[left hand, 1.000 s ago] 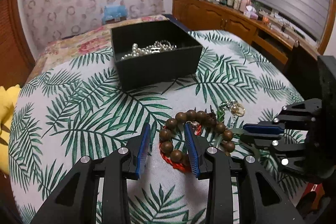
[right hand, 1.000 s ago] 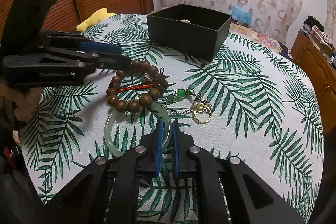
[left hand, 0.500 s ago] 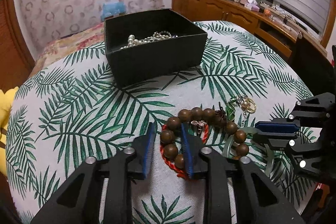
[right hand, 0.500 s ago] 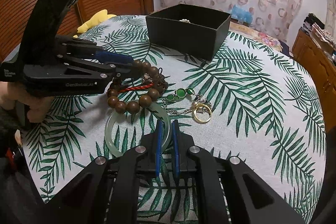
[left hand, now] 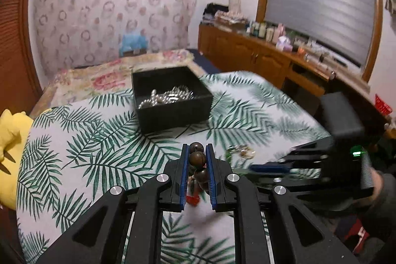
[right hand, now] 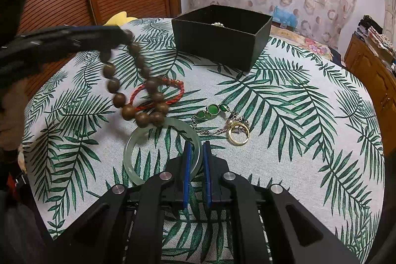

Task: Organize jewelry
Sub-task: 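Carry the bead bracelet and jade bangle into the black box with both grippers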

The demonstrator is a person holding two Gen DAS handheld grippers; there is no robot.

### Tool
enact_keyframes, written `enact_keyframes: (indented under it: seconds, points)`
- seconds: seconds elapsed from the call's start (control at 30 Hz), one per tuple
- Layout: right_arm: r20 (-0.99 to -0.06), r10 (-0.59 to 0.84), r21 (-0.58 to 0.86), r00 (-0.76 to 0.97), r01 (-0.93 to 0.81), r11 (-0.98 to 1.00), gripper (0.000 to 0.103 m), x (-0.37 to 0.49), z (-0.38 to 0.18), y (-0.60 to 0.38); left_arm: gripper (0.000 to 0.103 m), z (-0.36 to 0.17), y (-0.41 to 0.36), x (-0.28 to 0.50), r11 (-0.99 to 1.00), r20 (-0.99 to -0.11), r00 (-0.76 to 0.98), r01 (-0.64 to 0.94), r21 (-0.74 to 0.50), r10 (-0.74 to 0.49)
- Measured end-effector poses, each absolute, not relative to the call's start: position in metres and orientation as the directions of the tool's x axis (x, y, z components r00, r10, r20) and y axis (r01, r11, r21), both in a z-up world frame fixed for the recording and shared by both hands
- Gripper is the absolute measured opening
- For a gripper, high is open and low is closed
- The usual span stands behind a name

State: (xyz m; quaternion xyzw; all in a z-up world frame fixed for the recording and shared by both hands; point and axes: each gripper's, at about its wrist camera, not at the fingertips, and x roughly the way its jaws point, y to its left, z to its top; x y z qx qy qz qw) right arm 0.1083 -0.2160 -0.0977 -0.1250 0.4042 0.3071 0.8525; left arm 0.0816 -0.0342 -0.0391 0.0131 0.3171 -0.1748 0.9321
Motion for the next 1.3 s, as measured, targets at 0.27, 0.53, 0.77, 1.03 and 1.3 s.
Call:
enact_keyframes:
  seconds: [0.27, 0.53, 0.77, 1.03, 1.3]
  points:
    - [-0.767, 0.414, 0.021, 0.490, -0.626, 0.780, 0.011, 0.107, -0.098, -0.215, 0.012, -0.025, -0.033, 0.064, 0.942, -0.562, 0.768, 0.328, -0.066, -0.306]
    - [-0.759, 0.398, 0.003, 0.515, -0.609, 0.793, 0.008, 0.107, -0.094, -0.217, 0.012, -0.019, -0.024, 0.060, 0.946, -0.553, 0.778, 0.317, -0.064, -0.298]
    - [-0.720, 0.420, -0.036, 0.552, -0.634, 0.773, 0.008, 0.111, -0.068, -0.218, 0.012, -0.011, -0.017, 0.071, 0.953, -0.545, 0.791, 0.299, -0.053, -0.278]
    - [-0.683, 0.447, -0.030, 0.578, -0.633, 0.773, 0.008, 0.133, -0.048, -0.227, 0.012, -0.001, -0.009, 0.095, 0.959, -0.539, 0.801, 0.277, -0.054, -0.261]
    - [-0.646, 0.453, -0.055, 0.615, -0.630, 0.775, 0.008, 0.163, -0.024, -0.227, 0.012, 0.014, -0.010, 0.128, 0.960, -0.527, 0.812, 0.281, -0.023, -0.250]
